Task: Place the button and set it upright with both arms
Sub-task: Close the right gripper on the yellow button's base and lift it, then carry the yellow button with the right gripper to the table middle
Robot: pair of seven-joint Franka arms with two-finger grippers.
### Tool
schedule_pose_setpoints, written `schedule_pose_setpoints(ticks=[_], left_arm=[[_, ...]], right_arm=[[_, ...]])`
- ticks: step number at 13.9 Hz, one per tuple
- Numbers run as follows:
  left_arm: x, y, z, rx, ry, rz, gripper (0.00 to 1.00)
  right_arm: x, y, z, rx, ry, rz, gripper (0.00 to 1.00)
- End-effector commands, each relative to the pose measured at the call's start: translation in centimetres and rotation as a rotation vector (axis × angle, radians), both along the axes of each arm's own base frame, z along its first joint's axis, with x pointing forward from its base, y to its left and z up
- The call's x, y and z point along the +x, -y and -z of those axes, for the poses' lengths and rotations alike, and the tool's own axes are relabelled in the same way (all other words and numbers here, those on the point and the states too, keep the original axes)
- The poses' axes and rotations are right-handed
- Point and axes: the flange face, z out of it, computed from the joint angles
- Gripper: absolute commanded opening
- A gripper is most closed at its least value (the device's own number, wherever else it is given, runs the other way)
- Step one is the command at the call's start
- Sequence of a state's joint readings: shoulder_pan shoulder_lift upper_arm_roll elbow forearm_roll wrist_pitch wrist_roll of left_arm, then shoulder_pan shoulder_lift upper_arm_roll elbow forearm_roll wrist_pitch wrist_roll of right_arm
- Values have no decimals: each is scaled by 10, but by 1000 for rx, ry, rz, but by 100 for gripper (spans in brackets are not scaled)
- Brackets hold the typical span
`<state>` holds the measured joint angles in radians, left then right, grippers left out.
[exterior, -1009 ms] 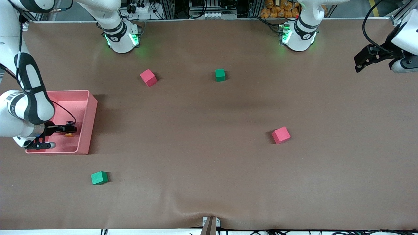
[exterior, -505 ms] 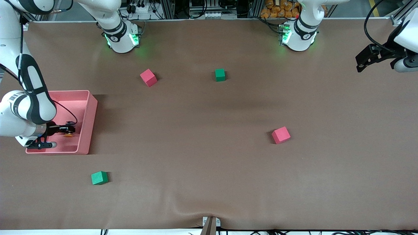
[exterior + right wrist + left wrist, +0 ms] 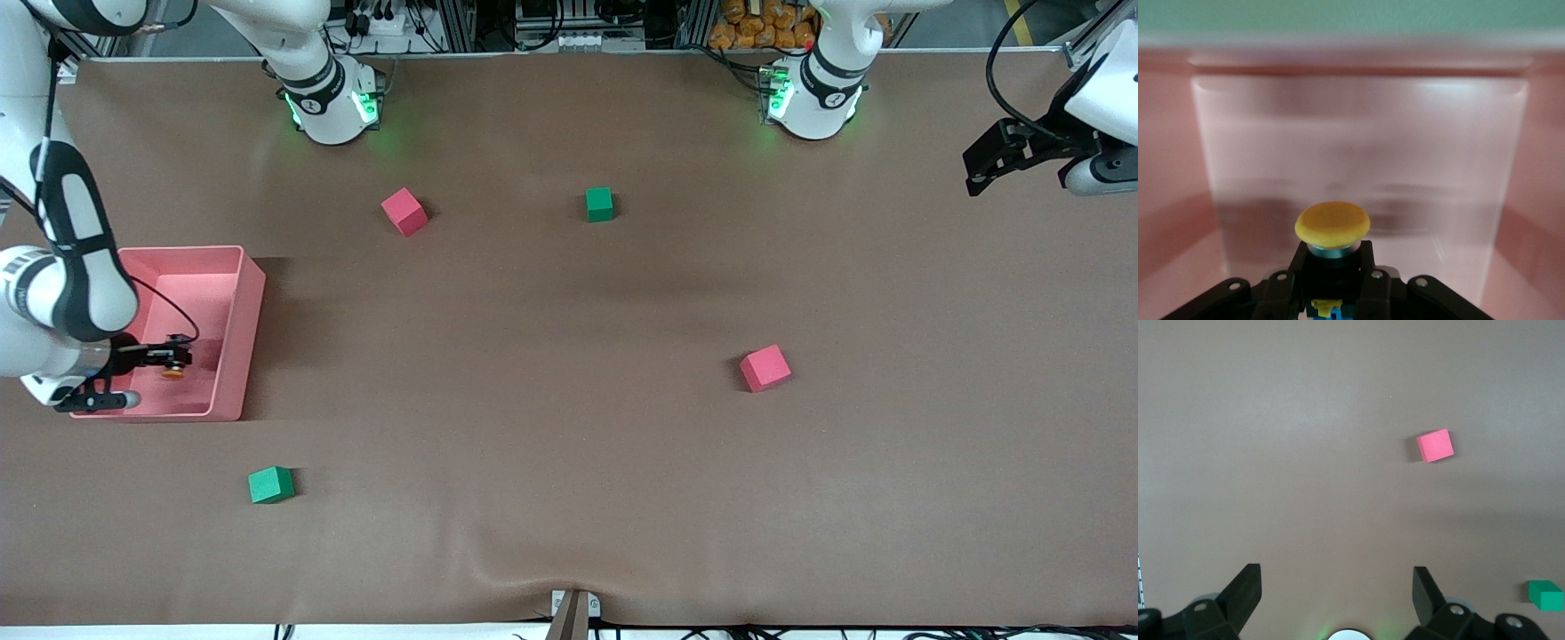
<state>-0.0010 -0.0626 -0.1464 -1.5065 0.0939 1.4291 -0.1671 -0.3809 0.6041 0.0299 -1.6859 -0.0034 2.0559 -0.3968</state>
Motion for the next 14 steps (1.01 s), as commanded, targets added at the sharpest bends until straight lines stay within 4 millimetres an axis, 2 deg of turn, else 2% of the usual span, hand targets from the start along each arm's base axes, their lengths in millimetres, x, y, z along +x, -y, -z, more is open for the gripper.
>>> schedule_pose_setpoints(ticks=[1,4,6,8,9,12,13,14], left_arm=[[-3,2,-8,-17,3,-11,100],[-2,2,-6,-20,-1,-11,100],[-2,5,-5,-37,-3,-12,100],[-2,3,-5,-44,-4,-14,100],[-1,3,-4,-44,-7,-17,100],[-1,3,-6,-48,-2,-14,100],[-2,3,-6,-45,-1,-15,100],[-3,3,-8,-45,2,-15,100]], right_arm=[[21,-4,-64,8,-30,-22,0],[41,-42,-119,16,-87,-15,0],[54,-92,-152,1,-124,5,0],[71,-165,-191,-36,-103,20,0],[77,-202,-204,-58,-80,29,0],[82,-311,-207,-9,-48,118,0],[84,-344,-212,37,-18,171,0],[83,-372,-209,79,-19,204,0]])
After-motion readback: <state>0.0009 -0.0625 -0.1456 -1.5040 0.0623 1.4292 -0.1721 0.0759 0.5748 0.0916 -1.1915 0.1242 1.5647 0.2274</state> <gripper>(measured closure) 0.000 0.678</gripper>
